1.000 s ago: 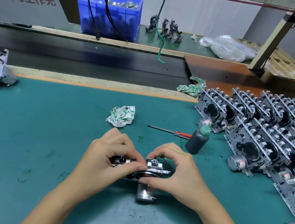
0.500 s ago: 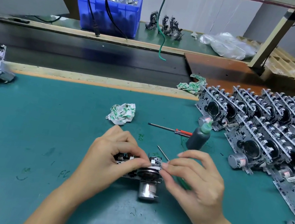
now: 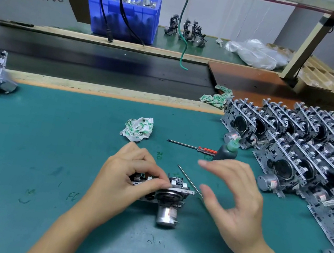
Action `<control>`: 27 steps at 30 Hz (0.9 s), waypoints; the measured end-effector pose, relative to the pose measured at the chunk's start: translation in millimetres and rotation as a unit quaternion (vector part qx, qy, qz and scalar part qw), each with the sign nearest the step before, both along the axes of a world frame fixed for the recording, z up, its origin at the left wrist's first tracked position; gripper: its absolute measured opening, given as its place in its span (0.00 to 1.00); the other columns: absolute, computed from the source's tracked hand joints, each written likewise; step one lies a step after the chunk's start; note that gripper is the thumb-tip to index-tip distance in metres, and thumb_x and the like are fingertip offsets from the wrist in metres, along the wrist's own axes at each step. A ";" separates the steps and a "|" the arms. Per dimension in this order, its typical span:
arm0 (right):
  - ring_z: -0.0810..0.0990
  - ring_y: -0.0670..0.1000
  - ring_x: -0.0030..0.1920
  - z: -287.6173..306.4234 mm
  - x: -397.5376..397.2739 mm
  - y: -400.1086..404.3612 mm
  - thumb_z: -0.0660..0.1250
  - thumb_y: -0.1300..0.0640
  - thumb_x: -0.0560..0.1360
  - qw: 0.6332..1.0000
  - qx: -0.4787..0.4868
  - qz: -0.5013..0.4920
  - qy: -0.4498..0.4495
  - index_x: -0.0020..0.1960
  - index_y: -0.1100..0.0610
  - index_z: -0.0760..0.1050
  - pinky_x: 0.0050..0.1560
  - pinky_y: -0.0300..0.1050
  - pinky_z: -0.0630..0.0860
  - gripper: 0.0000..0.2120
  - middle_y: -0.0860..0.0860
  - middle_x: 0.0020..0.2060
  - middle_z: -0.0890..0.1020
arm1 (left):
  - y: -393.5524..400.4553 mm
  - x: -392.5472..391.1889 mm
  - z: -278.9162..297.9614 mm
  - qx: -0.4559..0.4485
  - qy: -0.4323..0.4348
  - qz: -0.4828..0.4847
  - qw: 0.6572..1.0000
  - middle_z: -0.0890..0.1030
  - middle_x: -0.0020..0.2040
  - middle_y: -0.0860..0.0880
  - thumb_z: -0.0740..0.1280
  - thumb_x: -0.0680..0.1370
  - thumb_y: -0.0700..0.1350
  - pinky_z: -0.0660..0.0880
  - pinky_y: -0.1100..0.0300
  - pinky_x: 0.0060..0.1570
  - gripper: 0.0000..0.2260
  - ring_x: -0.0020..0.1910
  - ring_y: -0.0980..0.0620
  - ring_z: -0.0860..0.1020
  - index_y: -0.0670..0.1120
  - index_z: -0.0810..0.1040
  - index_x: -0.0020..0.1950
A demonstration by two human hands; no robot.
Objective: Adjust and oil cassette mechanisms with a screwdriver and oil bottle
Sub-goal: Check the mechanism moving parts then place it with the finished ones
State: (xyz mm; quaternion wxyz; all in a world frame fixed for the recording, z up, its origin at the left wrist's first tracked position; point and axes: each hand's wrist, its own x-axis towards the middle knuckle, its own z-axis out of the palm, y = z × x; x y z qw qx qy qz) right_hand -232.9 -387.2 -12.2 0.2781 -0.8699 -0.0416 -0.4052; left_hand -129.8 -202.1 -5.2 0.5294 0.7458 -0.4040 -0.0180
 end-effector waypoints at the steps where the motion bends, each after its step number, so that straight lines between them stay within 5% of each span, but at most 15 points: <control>1: 0.75 0.48 0.50 -0.3 0.1 0.1 0.65 0.54 0.74 1.000 0.016 -0.003 0.002 0.56 0.53 0.77 0.56 0.39 0.70 0.11 0.49 0.46 0.80 | 0.0 -0.1 -0.1 0.000 0.001 0.000 1.000 0.77 0.36 0.54 0.69 0.69 0.57 0.64 0.70 0.40 0.06 0.41 0.53 0.70 0.58 0.83 0.42; 7: 0.76 0.52 0.44 -10.6 -1.9 7.7 0.65 0.54 0.75 0.997 -0.070 0.004 -0.005 0.46 0.57 0.84 0.46 0.46 0.75 0.11 0.50 0.40 0.81 | -0.6 0.5 1.2 0.001 -0.007 -0.002 1.000 0.77 0.36 0.55 0.69 0.69 0.56 0.64 0.71 0.41 0.04 0.40 0.54 0.70 0.59 0.83 0.37; 13: 0.75 0.48 0.46 -19.7 1.0 -1.0 0.64 0.57 0.74 0.999 0.017 -0.029 0.028 0.54 0.54 0.81 0.51 0.38 0.71 0.11 0.48 0.43 0.80 | 0.0 0.2 0.4 0.003 -0.001 -0.001 1.000 0.78 0.36 0.55 0.69 0.69 0.57 0.64 0.71 0.41 0.05 0.41 0.54 0.70 0.60 0.83 0.37; 16: 0.74 0.49 0.42 -33.3 -3.9 -5.3 0.62 0.61 0.72 0.996 -0.058 -0.033 0.061 0.45 0.55 0.84 0.44 0.42 0.73 0.11 0.46 0.39 0.81 | -0.5 0.0 1.0 0.006 -0.005 0.000 1.000 0.78 0.36 0.55 0.69 0.69 0.57 0.64 0.71 0.42 0.06 0.41 0.54 0.70 0.58 0.83 0.42; 20: 0.74 0.48 0.43 -38.6 -3.7 -6.8 0.60 0.61 0.69 0.984 -0.140 -0.033 0.107 0.38 0.56 0.81 0.40 0.46 0.74 0.10 0.45 0.39 0.81 | -0.1 0.7 0.5 0.003 -0.007 0.001 1.000 0.78 0.36 0.55 0.69 0.69 0.56 0.64 0.72 0.41 0.05 0.40 0.55 0.70 0.58 0.83 0.37; 27: 0.74 0.48 0.42 -41.9 -7.3 -5.0 0.64 0.63 0.69 0.987 -0.094 -0.024 0.126 0.40 0.56 0.82 0.40 0.48 0.74 0.08 0.44 0.38 0.80 | -0.5 1.3 -0.2 0.013 -0.015 0.004 1.000 0.78 0.37 0.55 0.69 0.70 0.57 0.64 0.71 0.42 0.06 0.41 0.54 0.70 0.58 0.82 0.43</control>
